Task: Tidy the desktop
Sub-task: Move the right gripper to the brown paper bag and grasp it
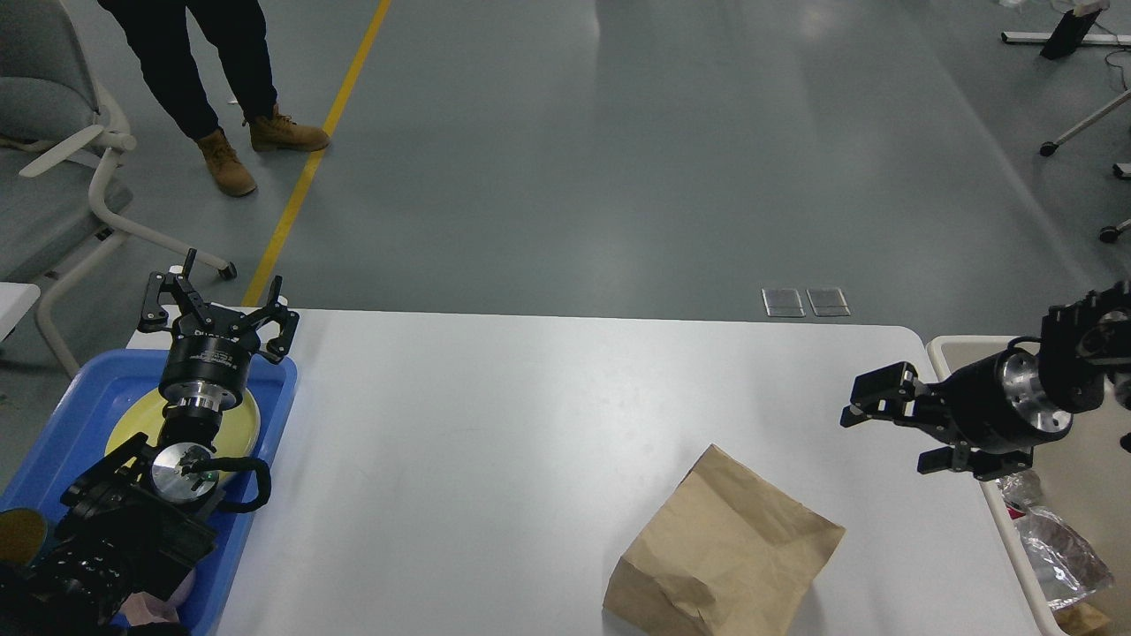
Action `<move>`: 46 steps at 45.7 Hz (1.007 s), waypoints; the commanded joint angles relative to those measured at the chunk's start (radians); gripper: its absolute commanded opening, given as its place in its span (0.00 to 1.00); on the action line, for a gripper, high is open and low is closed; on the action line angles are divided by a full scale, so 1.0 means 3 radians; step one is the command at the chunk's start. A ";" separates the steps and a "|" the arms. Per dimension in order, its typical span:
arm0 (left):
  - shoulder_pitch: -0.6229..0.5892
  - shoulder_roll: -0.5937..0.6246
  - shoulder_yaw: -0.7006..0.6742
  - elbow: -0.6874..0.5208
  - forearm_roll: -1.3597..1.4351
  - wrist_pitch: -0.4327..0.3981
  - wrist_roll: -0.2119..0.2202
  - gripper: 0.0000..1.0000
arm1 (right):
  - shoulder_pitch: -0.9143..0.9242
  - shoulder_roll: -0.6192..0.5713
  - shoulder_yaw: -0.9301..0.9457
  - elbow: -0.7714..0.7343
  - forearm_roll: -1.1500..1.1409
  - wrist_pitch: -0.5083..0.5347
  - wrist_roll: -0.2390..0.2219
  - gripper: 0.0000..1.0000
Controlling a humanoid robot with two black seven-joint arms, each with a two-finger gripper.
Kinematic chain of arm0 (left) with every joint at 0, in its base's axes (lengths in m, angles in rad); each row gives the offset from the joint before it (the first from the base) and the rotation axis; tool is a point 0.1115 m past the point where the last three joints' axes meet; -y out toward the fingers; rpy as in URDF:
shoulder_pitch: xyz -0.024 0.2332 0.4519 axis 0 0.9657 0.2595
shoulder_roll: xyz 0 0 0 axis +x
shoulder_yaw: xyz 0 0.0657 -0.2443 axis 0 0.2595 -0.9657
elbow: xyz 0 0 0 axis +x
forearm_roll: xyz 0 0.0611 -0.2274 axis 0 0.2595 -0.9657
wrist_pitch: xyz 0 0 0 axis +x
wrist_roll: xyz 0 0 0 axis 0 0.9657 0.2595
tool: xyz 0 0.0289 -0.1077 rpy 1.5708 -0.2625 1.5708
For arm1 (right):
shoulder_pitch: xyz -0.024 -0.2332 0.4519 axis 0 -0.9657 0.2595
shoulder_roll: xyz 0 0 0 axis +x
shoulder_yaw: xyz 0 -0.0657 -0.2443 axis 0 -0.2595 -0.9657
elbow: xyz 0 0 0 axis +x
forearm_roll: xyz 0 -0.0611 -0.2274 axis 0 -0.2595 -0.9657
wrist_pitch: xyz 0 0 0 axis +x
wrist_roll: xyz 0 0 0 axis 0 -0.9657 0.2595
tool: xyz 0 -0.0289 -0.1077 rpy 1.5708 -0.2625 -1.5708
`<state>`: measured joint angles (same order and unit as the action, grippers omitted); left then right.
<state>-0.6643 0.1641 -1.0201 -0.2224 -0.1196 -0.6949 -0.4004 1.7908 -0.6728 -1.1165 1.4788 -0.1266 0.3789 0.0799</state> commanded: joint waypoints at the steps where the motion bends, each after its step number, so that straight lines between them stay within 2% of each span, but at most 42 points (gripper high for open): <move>1: 0.0000 0.0000 0.0000 0.0000 0.0000 0.0000 0.0000 0.96 | -0.0247 0.0069 0.0035 0.0010 0.0003 0.0031 0.0000 1.00; 15: 0.0000 0.0000 0.0000 0.0000 0.0000 0.0000 0.0000 0.96 | -0.0754 0.0074 0.0306 -0.0015 -0.0002 0.0010 0.0000 1.00; 28: 0.0005 0.0000 0.0000 0.0000 0.0000 0.0000 0.0000 0.96 | -0.1408 0.0049 0.0847 -0.0169 -0.0008 -0.0020 -0.0006 1.00; 38: 0.0000 0.0000 0.0000 0.0000 0.0000 0.0000 0.0000 0.96 | -0.1832 0.0085 0.1083 -0.0322 0.0028 -0.0455 0.0000 0.97; 40: 0.0000 0.0000 0.0000 0.0000 0.0000 0.0000 0.0000 0.96 | -0.1884 0.0085 0.1109 -0.0322 0.0023 -0.0501 0.0000 0.91; 43: 0.0000 0.0000 0.0000 0.0000 0.0000 0.0000 0.0000 0.96 | -0.1915 0.0085 0.1119 -0.0317 0.0018 -0.0511 0.0000 0.67; 46: 0.0000 0.0000 0.0000 0.0000 0.0000 0.0000 0.0000 0.96 | -0.1915 0.0085 0.1119 -0.0322 0.0018 -0.0521 0.0000 0.53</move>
<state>-0.6642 0.1641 -1.0201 -0.2224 -0.1197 -0.6949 -0.4004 1.2245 -0.6471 -0.7846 1.3833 -0.1192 0.2305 0.0792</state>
